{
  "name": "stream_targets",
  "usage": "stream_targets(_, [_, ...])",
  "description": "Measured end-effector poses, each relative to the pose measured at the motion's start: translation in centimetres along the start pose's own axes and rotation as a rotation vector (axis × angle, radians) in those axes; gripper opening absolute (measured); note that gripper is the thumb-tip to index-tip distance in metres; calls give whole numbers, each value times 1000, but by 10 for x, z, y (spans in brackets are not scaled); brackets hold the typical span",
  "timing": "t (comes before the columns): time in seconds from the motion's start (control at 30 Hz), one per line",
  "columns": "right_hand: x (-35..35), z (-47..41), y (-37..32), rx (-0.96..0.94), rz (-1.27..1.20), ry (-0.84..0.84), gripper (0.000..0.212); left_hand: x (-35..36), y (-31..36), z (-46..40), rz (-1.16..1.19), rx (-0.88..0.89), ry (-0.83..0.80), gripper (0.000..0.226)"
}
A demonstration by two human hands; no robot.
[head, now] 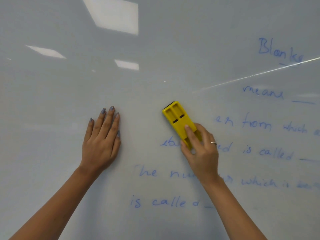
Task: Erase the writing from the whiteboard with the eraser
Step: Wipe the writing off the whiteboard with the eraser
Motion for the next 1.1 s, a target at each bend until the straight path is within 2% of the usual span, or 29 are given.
stream_targets(0.13, [18,31,-45,-210,-37,-141,46,1,-2,23,-19,-17,-15,51])
stream_targets(0.27, [15,52,-41,-286,-2,-209,47,2,-4,37,-32,-12,-33,51])
stream_targets(0.33, [7,46,-22,-230,2,-162,46,3,-5,41,-35,-6,-30,51])
stream_targets(0.5, [-9,13,27,136,-2,40,46,6,-6,43,-44,-10,-20,51])
stream_targets(0.57, [-3,7,17,148,-24,43,47,6,-6,44,-46,-10,-12,51])
stream_targets(0.77, [27,37,-65,-221,-89,-183,47,6,-7,45,-35,-8,-6,51])
stream_targets(0.87, [23,52,-63,-342,-55,-263,49,6,-7,45,-33,-5,-4,51])
stream_targets(0.93, [12,47,-39,-289,-33,-230,50,7,-7,45,-39,-1,4,51])
stream_targets(1.1, [-12,2,28,91,-36,-30,47,9,-8,46,-40,2,7,52])
Point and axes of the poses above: each hand's wrist, its own z-axis away from the middle knuckle, its own x-axis out of the palm, y = z × x, the point moved 7 cm from there along -z, towards the middle knuckle, and after that the axes turned 4 degrees about -y, right-handed, at the moved point
